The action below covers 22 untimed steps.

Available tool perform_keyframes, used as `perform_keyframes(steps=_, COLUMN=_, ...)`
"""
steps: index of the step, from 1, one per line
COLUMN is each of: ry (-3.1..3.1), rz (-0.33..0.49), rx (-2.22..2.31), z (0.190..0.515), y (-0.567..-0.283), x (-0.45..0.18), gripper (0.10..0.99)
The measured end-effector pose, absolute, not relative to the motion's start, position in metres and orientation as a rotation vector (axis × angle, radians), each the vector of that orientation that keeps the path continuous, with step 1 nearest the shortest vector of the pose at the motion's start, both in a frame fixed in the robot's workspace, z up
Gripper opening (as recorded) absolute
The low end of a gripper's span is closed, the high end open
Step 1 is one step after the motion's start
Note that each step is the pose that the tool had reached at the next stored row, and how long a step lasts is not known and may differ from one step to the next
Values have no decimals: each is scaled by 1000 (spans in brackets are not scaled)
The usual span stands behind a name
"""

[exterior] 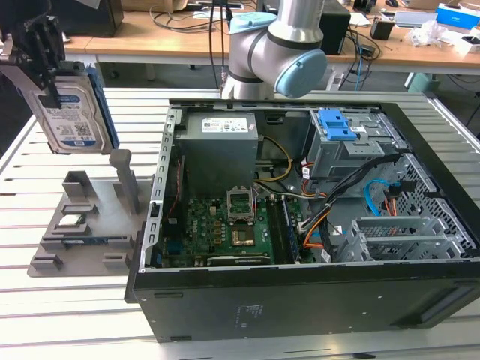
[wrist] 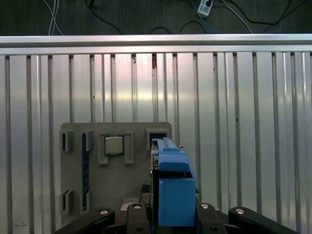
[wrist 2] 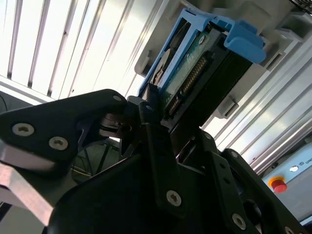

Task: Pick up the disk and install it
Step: 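Pick up the disk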

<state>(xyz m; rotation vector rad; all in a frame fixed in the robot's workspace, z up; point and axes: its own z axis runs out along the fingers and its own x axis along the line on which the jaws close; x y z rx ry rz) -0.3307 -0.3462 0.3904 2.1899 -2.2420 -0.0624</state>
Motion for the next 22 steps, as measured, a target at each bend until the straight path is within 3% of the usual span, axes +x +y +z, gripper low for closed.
perform_keyframes(steps=22, ry=-2242, rz=-62, rx=2190, z=443, y=-345, x=-331, gripper=361)
